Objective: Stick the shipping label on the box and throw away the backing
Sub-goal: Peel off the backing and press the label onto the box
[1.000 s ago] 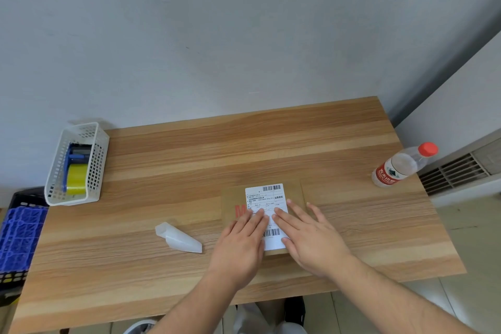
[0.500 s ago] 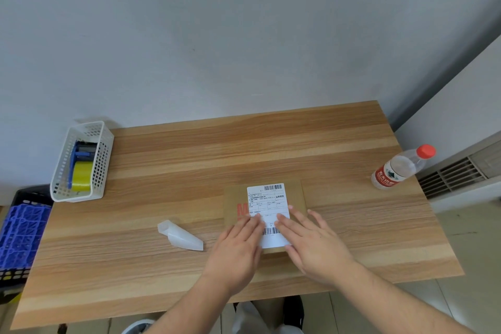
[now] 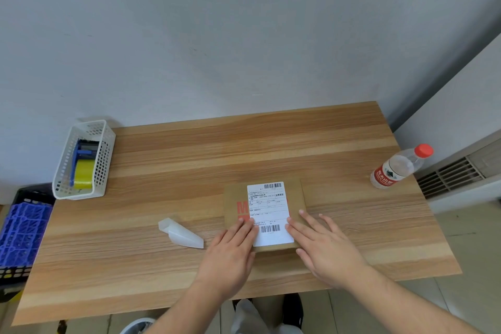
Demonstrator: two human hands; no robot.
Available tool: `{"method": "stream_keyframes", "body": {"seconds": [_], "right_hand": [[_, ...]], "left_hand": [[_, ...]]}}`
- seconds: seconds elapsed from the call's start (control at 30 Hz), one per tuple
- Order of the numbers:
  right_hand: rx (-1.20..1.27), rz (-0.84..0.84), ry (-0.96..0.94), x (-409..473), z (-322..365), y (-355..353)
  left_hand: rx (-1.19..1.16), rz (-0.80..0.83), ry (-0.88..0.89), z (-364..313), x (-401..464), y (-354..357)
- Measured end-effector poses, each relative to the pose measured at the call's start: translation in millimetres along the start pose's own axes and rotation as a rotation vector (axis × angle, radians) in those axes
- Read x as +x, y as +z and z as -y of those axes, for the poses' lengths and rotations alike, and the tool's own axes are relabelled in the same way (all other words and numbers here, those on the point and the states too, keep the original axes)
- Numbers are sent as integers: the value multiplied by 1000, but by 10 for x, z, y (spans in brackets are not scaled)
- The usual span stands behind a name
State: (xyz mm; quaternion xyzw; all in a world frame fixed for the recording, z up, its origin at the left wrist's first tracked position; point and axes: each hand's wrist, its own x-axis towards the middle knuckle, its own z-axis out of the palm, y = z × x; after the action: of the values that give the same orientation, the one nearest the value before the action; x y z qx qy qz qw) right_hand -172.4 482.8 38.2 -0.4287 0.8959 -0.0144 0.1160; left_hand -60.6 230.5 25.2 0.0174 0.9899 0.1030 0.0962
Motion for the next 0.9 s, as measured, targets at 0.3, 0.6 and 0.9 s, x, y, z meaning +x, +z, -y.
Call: {"method": "stream_keyframes", "body": {"seconds": [0.3,0.6,0.9], "right_hand": [[21,38,-113,-87,152,52],[-1,52,-76,-234,-113,37],[25,-21,63,416,98,-181]], "left_hand": [[-44,31,132,-217,-79,52],[-6,32,129,275,-254,6],[-94,31,24,77,388,-306]]}}
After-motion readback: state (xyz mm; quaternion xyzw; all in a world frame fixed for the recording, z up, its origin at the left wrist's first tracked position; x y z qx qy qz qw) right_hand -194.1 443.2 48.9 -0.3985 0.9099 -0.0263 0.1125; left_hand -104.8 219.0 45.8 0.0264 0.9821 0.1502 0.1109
